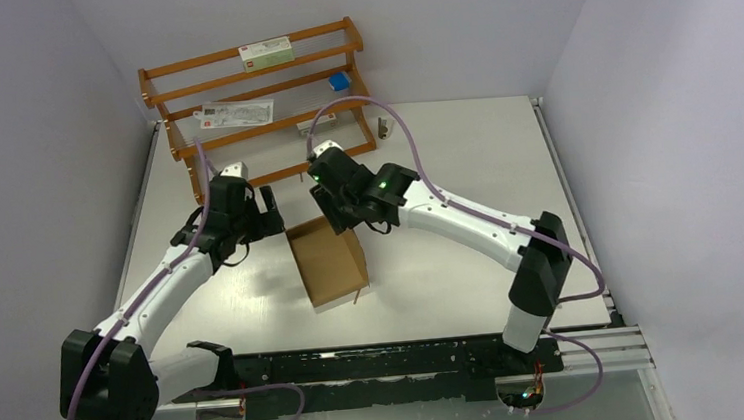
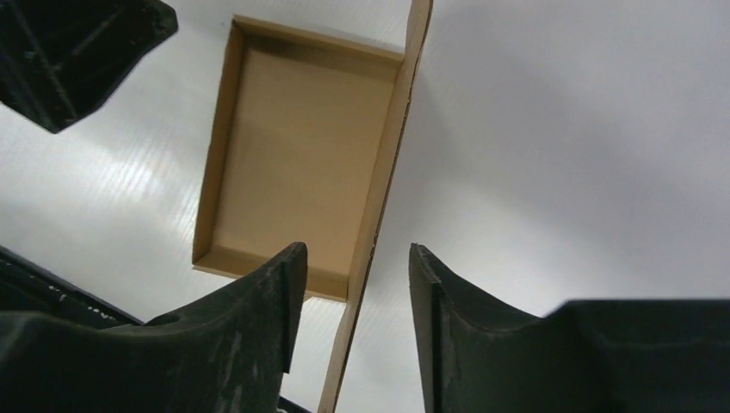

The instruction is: Fold the paper box

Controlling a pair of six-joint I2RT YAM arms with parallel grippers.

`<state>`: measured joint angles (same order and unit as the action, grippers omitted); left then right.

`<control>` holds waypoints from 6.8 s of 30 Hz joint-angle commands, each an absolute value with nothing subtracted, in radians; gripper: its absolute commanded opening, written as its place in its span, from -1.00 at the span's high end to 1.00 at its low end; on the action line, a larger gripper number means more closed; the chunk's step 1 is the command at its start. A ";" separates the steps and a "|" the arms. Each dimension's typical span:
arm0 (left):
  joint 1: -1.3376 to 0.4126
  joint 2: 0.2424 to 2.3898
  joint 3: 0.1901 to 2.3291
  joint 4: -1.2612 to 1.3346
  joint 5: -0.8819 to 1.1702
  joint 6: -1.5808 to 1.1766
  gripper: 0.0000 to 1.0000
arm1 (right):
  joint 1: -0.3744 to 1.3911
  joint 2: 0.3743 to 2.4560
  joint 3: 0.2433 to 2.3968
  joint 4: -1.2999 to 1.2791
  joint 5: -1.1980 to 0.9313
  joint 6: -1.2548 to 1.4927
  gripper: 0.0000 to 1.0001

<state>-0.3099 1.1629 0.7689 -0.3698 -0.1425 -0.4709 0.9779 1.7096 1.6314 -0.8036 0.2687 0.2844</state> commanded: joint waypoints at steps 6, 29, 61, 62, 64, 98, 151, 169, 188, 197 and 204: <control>-0.290 1.128 0.776 -0.292 0.008 -0.277 -0.86 | 0.989 1.796 1.720 -0.911 0.321 0.160 0.58; -0.287 1.047 0.798 -0.177 0.212 -0.012 -0.85 | 0.698 1.834 1.825 -0.832 -0.282 -0.764 0.86; -0.239 1.460 1.224 -0.225 0.391 0.201 -0.75 | 0.607 1.346 1.389 -0.314 -0.120 -0.159 -1.00; -0.238 1.473 1.235 -0.224 0.396 0.208 -0.74 | 0.607 1.331 1.377 -0.323 -0.110 -0.152 -1.00; -0.235 1.493 1.246 -0.214 0.409 0.221 -0.74 | 0.607 1.312 1.358 -0.341 -0.066 -0.140 -1.00; -0.198 1.947 1.648 -0.552 0.891 0.711 -0.16 | 0.314 1.623 1.322 -0.458 -0.517 -0.512 0.03; -0.496 1.530 1.174 -0.188 0.037 -0.219 0.89 | 0.655 1.693 1.394 -0.401 0.334 0.283 1.00; -0.543 1.502 1.061 -0.022 -0.080 -0.507 0.84 | 0.748 1.777 1.449 -0.484 0.571 0.561 1.00; -0.535 1.425 0.981 -0.025 -0.107 -0.368 0.18 | 0.750 1.649 1.252 -0.305 0.584 0.334 0.53; -0.362 1.336 0.867 0.034 0.213 -0.142 -0.07 | 0.626 1.462 1.042 -0.090 0.195 0.027 -0.31; -0.258 1.329 0.839 0.010 0.467 -0.015 -0.10 | 0.448 1.376 0.936 -0.046 -0.158 -0.128 -0.58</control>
